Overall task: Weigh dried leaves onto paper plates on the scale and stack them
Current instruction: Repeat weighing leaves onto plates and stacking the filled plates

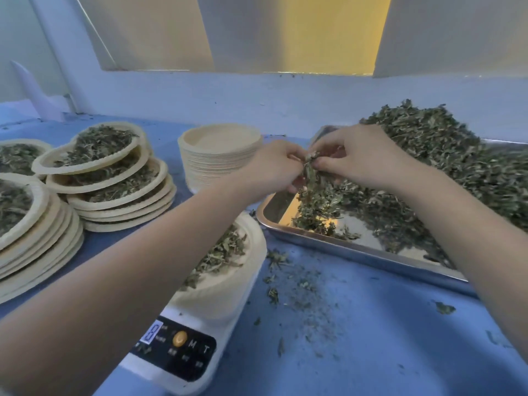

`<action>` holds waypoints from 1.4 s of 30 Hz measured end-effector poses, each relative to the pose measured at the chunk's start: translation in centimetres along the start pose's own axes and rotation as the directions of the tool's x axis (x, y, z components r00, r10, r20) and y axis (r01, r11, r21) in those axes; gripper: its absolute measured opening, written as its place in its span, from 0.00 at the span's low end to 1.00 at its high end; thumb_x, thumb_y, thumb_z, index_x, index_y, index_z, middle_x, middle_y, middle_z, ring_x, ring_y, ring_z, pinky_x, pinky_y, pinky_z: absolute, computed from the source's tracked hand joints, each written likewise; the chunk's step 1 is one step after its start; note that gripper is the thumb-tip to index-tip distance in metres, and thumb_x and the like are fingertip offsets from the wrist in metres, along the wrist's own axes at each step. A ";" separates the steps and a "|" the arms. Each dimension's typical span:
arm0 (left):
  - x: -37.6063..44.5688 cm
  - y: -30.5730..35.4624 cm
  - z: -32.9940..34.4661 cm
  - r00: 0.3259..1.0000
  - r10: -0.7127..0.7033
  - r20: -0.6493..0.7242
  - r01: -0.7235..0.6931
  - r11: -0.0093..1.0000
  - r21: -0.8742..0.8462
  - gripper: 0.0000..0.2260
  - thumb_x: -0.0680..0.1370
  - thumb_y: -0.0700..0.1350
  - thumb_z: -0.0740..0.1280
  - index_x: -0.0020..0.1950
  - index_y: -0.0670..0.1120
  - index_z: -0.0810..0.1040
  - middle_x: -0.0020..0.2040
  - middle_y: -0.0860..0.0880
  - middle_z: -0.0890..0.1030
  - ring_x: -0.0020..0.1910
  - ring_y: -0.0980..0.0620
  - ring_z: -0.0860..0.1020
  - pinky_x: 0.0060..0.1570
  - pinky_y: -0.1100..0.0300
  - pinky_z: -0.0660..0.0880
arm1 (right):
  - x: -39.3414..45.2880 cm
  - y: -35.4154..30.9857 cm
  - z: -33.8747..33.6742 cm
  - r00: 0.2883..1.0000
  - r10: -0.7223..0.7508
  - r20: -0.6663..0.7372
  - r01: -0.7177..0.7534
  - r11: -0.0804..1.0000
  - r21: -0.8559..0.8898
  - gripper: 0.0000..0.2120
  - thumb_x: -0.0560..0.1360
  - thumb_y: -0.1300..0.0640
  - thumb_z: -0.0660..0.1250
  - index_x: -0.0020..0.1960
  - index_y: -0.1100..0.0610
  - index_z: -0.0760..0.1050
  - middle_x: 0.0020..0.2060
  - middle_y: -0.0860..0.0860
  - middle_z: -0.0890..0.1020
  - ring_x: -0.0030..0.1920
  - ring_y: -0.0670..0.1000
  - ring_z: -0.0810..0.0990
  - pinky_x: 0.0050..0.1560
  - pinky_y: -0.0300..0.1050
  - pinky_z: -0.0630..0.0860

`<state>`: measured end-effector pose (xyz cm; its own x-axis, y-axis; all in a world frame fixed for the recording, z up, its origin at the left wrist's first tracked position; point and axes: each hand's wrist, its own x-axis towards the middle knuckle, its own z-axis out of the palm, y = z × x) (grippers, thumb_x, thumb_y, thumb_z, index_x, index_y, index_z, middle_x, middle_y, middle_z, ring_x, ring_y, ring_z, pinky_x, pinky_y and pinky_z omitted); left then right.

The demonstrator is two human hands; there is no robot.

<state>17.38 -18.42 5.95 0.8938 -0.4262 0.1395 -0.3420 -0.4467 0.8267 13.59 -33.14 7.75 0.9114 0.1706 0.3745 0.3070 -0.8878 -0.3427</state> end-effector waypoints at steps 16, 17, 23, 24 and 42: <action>-5.6 -4.2 -8.2 0.982 -0.011 -0.190 0.046 0.983 0.180 0.17 0.71 0.30 0.59 0.45 0.48 0.81 0.46 0.46 0.83 0.40 0.52 0.80 0.42 0.58 0.79 | 1.0 -7.8 5.7 0.916 -0.252 0.313 0.203 0.962 0.182 0.11 0.73 0.41 0.66 0.55 0.36 0.78 0.50 0.39 0.81 0.43 0.34 0.76 0.42 0.25 0.67; -6.3 -4.8 -8.9 0.975 -0.017 -0.220 0.056 0.984 0.170 0.17 0.70 0.30 0.59 0.44 0.48 0.81 0.45 0.46 0.83 0.38 0.53 0.80 0.40 0.60 0.79 | 1.1 -8.5 6.3 0.903 -0.285 0.322 0.230 0.952 0.200 0.13 0.71 0.39 0.66 0.56 0.35 0.77 0.51 0.39 0.80 0.41 0.30 0.75 0.42 0.24 0.66; -9.0 -7.5 -11.3 0.933 -0.069 -0.354 0.114 0.987 0.109 0.16 0.72 0.31 0.60 0.41 0.51 0.80 0.40 0.52 0.81 0.38 0.56 0.77 0.48 0.55 0.77 | 1.4 -10.5 8.3 0.880 -0.385 0.277 0.333 0.918 0.216 0.16 0.72 0.38 0.66 0.58 0.40 0.77 0.48 0.40 0.78 0.39 0.22 0.69 0.41 0.20 0.63; -9.4 -7.8 -11.5 0.925 -0.067 -0.374 0.115 0.988 0.106 0.16 0.72 0.32 0.60 0.42 0.51 0.80 0.41 0.53 0.81 0.40 0.55 0.78 0.49 0.56 0.77 | 1.4 -10.4 8.3 0.896 -0.370 0.246 0.322 0.922 0.215 0.17 0.71 0.37 0.65 0.58 0.39 0.77 0.46 0.38 0.77 0.39 0.22 0.69 0.41 0.19 0.63; -11.2 -9.7 -12.0 0.892 -0.358 -0.274 0.366 0.930 -0.022 0.15 0.80 0.36 0.55 0.63 0.45 0.74 0.55 0.38 0.80 0.55 0.37 0.78 0.60 0.42 0.72 | 1.5 -7.1 5.5 0.759 -0.253 0.600 0.117 0.959 0.258 0.52 0.49 0.37 0.81 0.64 0.26 0.52 0.50 0.13 0.64 0.54 0.17 0.63 0.51 0.16 0.60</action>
<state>14.14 0.18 2.92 0.9997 -0.0046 -0.0219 0.0157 -0.5545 0.8320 14.26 -24.22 6.02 0.7782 0.6109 -0.1458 0.4716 -0.7216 -0.5069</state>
